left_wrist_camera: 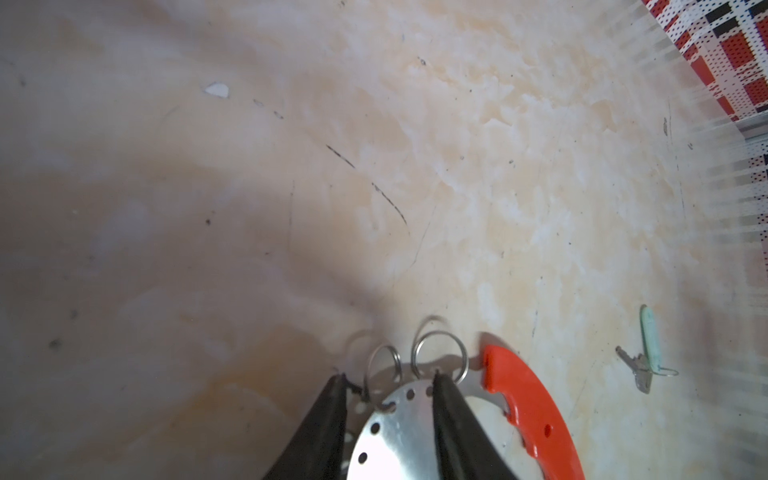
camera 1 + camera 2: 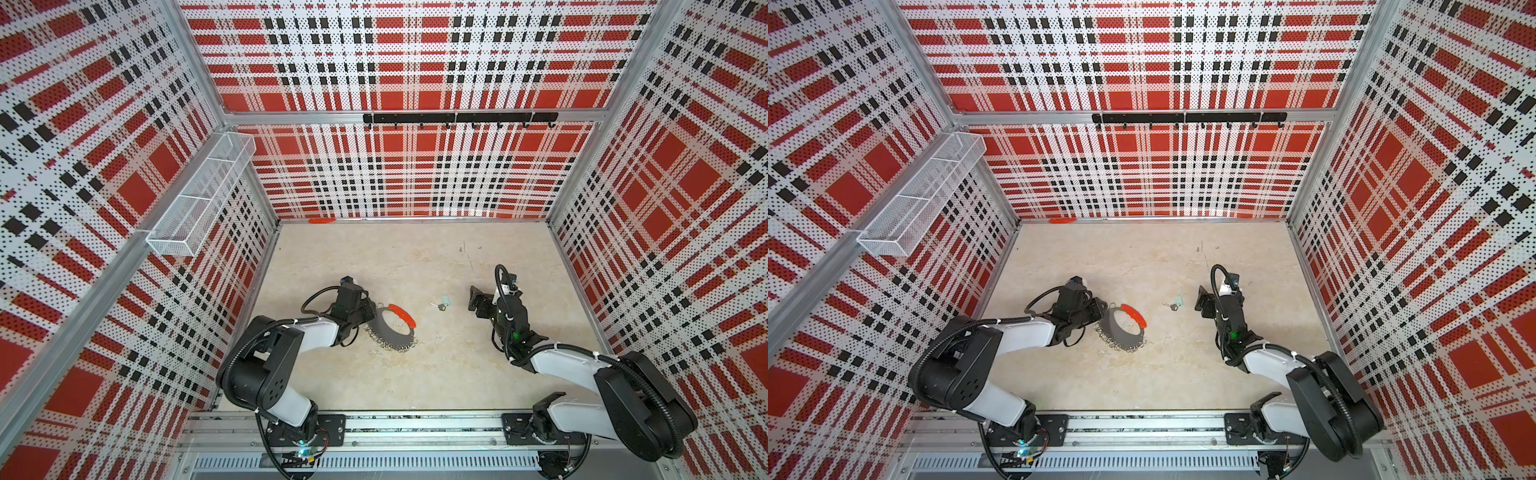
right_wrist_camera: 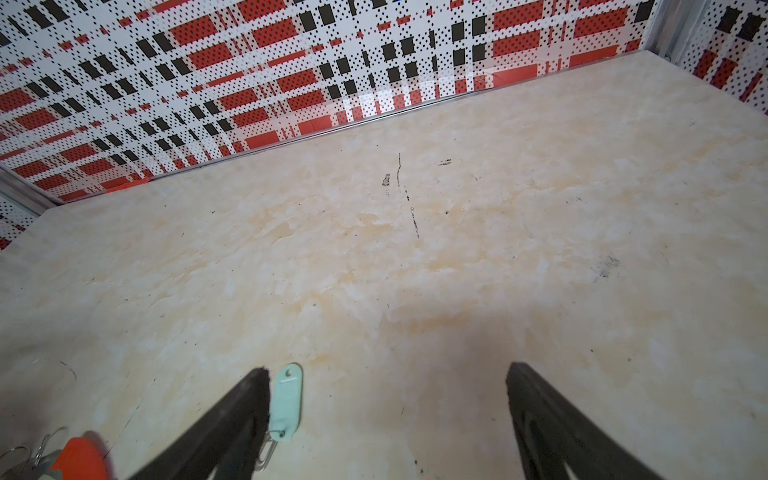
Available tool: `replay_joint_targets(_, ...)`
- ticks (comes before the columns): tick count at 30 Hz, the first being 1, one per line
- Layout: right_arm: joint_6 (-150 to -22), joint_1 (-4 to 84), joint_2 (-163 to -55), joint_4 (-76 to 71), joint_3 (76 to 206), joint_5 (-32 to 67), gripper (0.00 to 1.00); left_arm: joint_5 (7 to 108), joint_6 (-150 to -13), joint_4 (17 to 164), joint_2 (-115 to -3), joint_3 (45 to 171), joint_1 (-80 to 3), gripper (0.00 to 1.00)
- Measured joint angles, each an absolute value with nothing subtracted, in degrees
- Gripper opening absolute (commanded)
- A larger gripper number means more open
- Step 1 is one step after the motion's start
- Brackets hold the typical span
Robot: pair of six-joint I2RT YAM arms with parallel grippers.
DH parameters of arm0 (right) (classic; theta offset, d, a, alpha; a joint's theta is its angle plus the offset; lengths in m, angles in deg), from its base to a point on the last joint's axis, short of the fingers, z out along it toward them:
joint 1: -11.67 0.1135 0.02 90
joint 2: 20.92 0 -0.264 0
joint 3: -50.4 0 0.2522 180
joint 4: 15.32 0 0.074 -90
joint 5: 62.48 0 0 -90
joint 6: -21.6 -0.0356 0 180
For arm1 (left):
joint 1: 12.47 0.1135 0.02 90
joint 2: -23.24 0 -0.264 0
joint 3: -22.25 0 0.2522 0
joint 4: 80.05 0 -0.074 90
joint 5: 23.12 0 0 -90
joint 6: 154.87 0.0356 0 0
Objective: Put the keys on the keyring
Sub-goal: 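Lower the left gripper and grasp the edge of the silver keyring disc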
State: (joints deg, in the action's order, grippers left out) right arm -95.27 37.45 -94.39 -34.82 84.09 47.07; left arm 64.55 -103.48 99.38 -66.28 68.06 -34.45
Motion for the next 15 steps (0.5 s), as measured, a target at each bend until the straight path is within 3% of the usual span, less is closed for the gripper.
replay_joint_targets(15, -95.3, 37.4, -94.4, -34.8, 84.1, 47.1, 0.88, 65.6, -103.7, 99.4, -66.3, 67.8, -34.9, 0.38)
